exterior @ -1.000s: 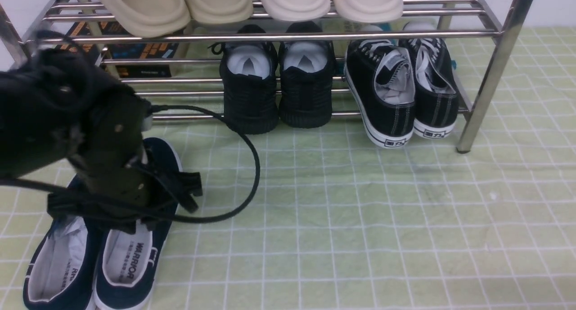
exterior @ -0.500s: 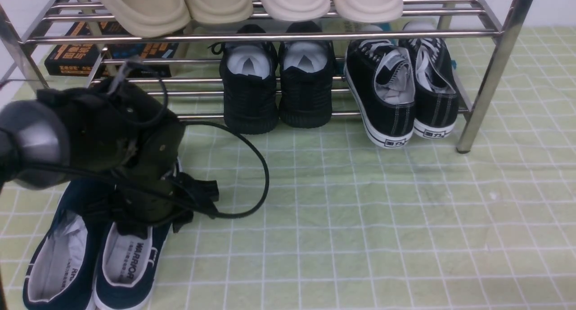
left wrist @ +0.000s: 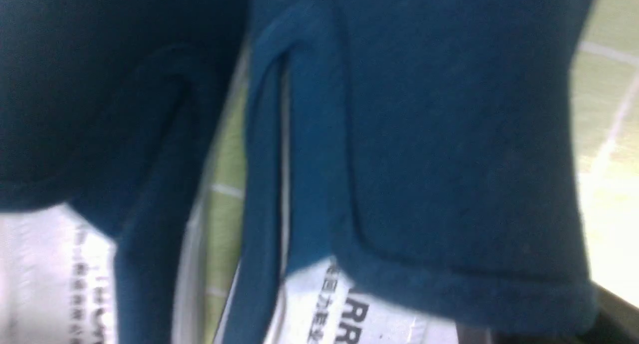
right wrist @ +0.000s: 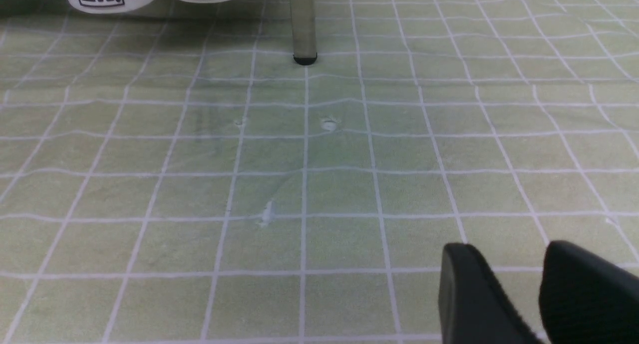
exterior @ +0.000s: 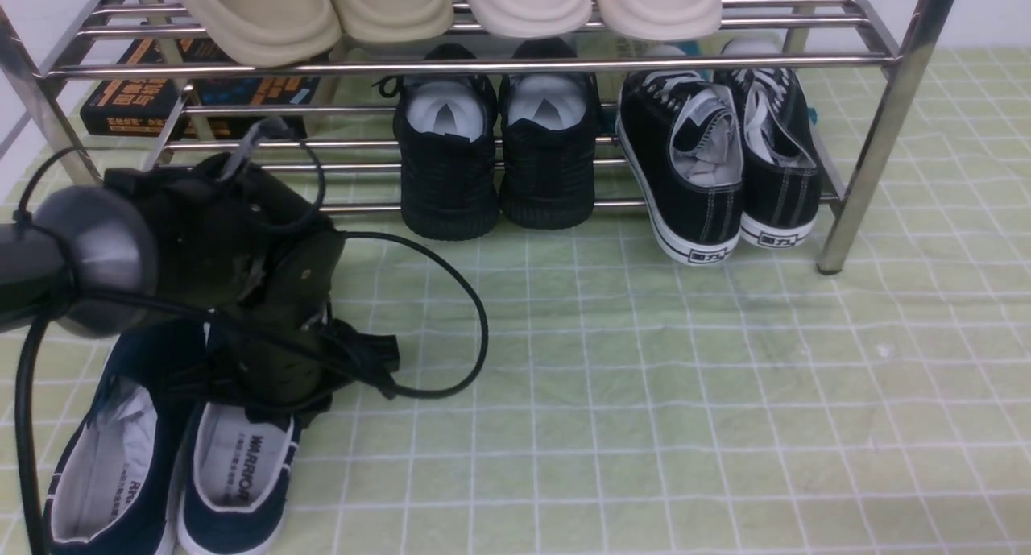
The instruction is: Take the shoes off the shelf with your hand from the green coffee tablecloth.
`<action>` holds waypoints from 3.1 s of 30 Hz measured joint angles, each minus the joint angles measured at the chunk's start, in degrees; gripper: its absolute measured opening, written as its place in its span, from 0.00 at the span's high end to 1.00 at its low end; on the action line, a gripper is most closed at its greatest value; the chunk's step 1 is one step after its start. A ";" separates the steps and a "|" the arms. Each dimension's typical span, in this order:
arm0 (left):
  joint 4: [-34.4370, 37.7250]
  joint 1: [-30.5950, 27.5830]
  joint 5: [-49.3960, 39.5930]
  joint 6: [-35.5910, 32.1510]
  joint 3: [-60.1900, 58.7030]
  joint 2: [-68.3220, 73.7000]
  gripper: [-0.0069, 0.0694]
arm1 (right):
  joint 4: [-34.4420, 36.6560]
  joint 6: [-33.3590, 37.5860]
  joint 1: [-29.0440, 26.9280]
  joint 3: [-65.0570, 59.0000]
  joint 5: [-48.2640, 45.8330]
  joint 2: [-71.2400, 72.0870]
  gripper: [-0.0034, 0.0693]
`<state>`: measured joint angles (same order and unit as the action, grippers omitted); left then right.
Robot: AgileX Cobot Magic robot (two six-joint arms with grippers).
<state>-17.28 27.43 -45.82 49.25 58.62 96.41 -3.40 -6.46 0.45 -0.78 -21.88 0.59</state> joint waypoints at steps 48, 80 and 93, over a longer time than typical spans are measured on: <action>2.61 0.22 -16.75 -19.65 -0.73 -37.10 0.85 | 0.00 0.00 0.00 0.00 0.00 0.00 0.62; 9.12 0.22 25.12 -24.65 -54.23 -91.23 0.89 | 0.00 0.00 0.00 0.00 0.00 0.00 0.62; 9.53 -17.18 24.76 -36.52 -54.36 -91.23 0.88 | 0.00 0.00 0.00 0.00 0.00 0.00 0.62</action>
<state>-7.76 10.26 -21.06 12.72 4.26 5.18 -3.40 -6.46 0.45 -0.78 -21.88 0.59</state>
